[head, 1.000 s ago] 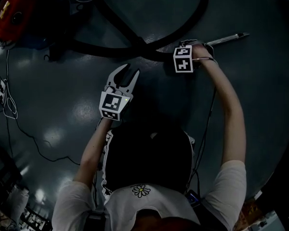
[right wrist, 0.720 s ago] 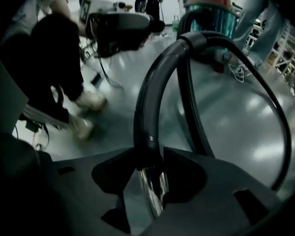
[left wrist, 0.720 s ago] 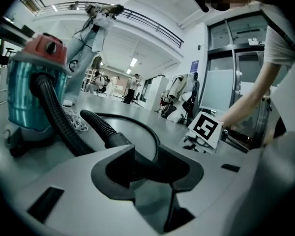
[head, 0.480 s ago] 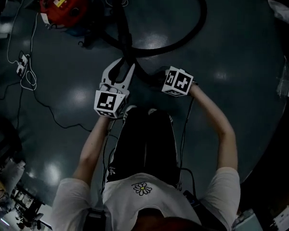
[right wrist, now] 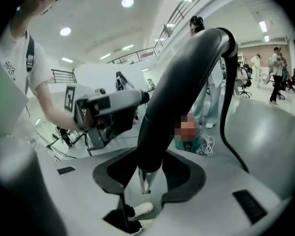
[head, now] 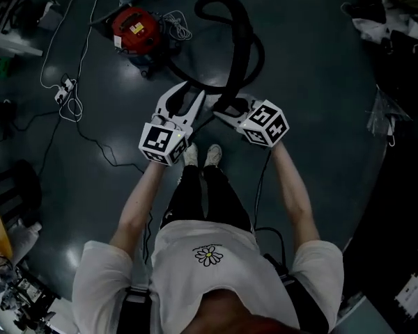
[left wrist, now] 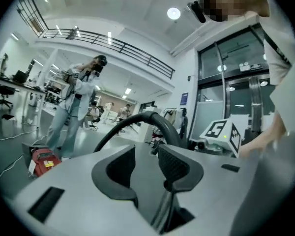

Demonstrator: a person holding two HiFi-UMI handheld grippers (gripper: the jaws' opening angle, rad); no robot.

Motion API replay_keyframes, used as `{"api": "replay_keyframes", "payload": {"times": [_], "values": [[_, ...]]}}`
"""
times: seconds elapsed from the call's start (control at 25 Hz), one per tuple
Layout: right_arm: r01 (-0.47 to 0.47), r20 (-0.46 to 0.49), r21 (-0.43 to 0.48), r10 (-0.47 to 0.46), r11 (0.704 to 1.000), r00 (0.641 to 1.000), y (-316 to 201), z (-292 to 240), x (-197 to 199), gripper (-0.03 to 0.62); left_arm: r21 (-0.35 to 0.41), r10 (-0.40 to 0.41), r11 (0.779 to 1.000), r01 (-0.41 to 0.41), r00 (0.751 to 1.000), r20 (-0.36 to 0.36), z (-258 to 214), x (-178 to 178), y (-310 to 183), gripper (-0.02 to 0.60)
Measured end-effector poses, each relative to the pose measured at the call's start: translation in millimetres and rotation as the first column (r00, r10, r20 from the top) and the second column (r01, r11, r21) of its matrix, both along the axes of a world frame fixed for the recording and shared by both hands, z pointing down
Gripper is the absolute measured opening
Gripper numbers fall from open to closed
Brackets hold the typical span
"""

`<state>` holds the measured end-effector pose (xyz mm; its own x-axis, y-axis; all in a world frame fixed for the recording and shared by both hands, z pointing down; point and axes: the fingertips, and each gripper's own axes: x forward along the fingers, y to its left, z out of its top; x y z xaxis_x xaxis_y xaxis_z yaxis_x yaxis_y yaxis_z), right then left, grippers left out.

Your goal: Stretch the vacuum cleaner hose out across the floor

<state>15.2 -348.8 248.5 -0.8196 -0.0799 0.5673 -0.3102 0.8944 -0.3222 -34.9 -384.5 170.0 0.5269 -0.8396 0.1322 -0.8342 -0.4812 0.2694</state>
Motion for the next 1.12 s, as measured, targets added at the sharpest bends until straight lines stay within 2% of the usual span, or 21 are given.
{"api": "replay_keyframes", "payload": {"times": [0.12,0.28,0.36,0.44,0.52,0.6,0.68,0.76,0.8,0.88,0.92,1.04,1.12], "values": [[-0.057,0.031,0.09,0.055,0.994,0.998,19.3,-61.1,5.5,0.172,0.066,0.141,0.988,-0.14,0.99,-0.008,-44.4,21.3,46.5,0.147],[-0.203,0.035,0.198,0.2,0.959,0.979,50.2,-102.6,23.0,0.172,0.106,0.311,0.943,-0.315,0.949,0.054,-64.9,31.0,107.5,0.147],[-0.328,0.069,0.228,0.321,0.917,0.944,67.4,-118.8,36.4,0.172,0.094,0.356,0.928,-0.361,0.932,0.067,-64.5,27.2,136.9,0.147],[-0.464,0.114,0.236,0.449,0.854,0.886,80.9,-134.0,53.4,0.17,0.073,0.397,0.914,-0.399,0.917,0.047,-61.9,24.0,164.5,0.147],[-0.559,0.156,0.218,0.537,0.8,0.829,95.7,-147.9,69.7,0.164,0.064,0.454,0.887,-0.457,0.89,0.048,-58.6,33.2,189.4,0.147],[-0.588,0.182,0.186,0.56,0.787,0.808,125.0,-159.7,77.3,0.16,0.063,0.532,0.845,-0.532,0.847,0.022,-59.1,59.7,208.7,0.17],[-0.58,0.199,0.163,0.549,0.798,0.812,165.3,-169.2,78.2,0.16,0.039,0.609,0.792,-0.609,0.786,-0.104,-65.5,90.7,220.0,0.247],[-0.594,0.238,0.139,0.555,0.793,0.797,198.3,-177.6,86.4,0.155,0.017,0.644,0.744,-0.668,0.71,-0.285,-79.7,107.8,227.3,0.291],[-0.596,0.244,0.133,0.557,0.792,0.794,211.8,-178.8,92.0,0.155,0.024,0.628,0.736,-0.676,0.671,-0.395,-90.5,111.3,229.1,0.292],[-0.563,0.21,0.145,0.531,0.814,0.821,238.3,-172.1,93.6,0.155,0.052,0.563,0.749,-0.661,0.593,-0.575,-112.5,118.0,228.6,0.293],[-0.538,0.189,0.156,0.509,0.828,0.839,252.5,-166.2,89.4,0.155,0.047,0.532,0.761,-0.647,0.58,-0.617,-118.0,122.6,227.9,0.292],[-0.485,0.161,0.18,0.461,0.856,0.873,295.3,-150.1,72.0,0.15,-0.025,0.448,0.785,-0.619,0.595,-0.667,-112.8,132.6,234.9,0.298],[-0.469,0.135,0.192,0.45,0.862,0.883,316.5,-143.3,66.2,0.15,-0.035,0.397,0.804,-0.594,0.579,-0.712,-113.5,129.6,246.9,0.296]]}}
